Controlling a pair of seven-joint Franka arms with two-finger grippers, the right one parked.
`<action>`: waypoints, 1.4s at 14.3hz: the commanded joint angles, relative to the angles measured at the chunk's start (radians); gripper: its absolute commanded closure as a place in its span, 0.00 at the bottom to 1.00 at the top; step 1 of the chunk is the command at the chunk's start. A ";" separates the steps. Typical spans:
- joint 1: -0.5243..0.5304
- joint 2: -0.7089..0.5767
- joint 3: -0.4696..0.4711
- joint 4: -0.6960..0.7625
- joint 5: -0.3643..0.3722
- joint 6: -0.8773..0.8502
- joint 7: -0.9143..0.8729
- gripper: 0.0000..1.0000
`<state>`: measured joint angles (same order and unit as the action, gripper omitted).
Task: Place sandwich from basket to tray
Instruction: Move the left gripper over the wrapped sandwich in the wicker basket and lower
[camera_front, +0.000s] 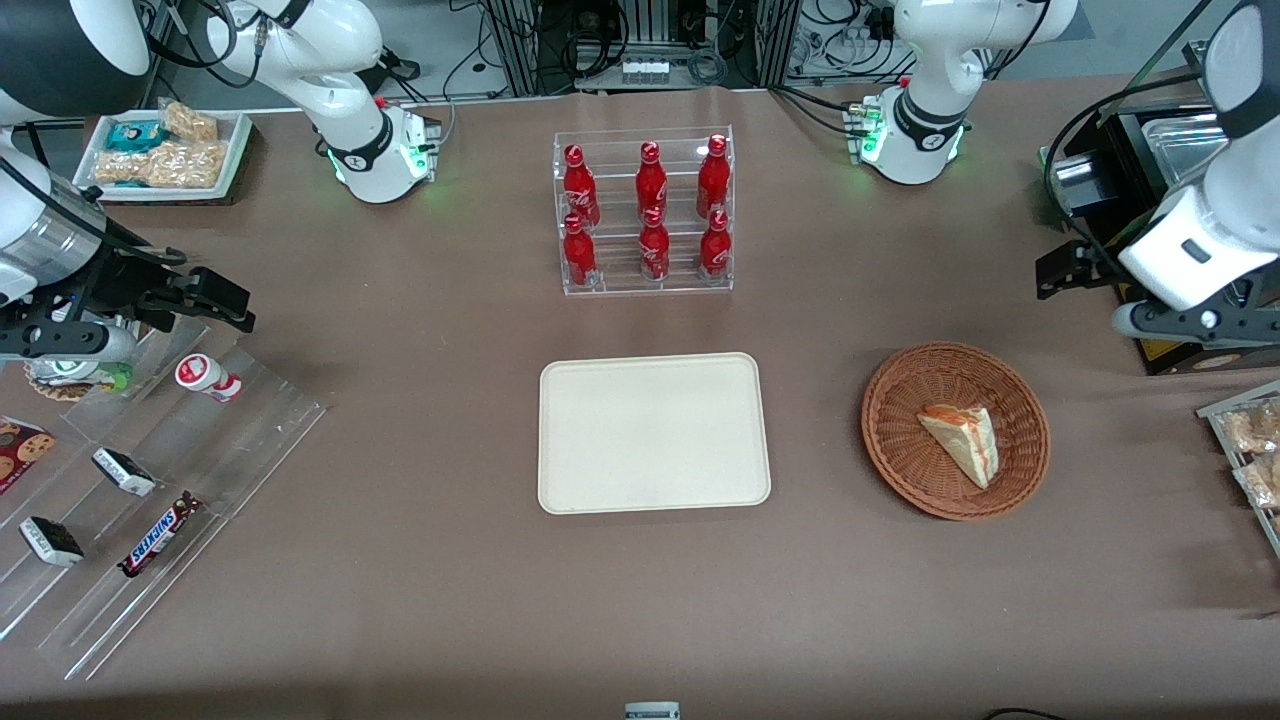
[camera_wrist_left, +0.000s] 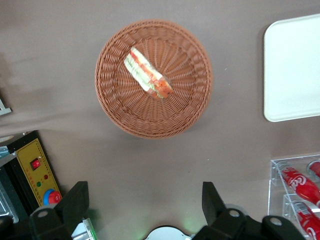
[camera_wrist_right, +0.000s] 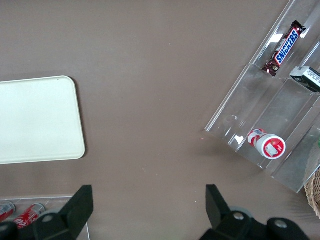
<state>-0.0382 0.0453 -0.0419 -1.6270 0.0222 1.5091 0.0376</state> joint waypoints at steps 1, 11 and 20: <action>-0.005 0.019 -0.001 -0.104 0.021 0.116 -0.007 0.00; 0.000 0.139 0.000 -0.430 0.062 0.693 -0.289 0.00; 0.004 0.278 0.002 -0.429 0.061 0.859 -0.937 0.00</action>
<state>-0.0374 0.2930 -0.0411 -2.0623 0.0715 2.3472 -0.8519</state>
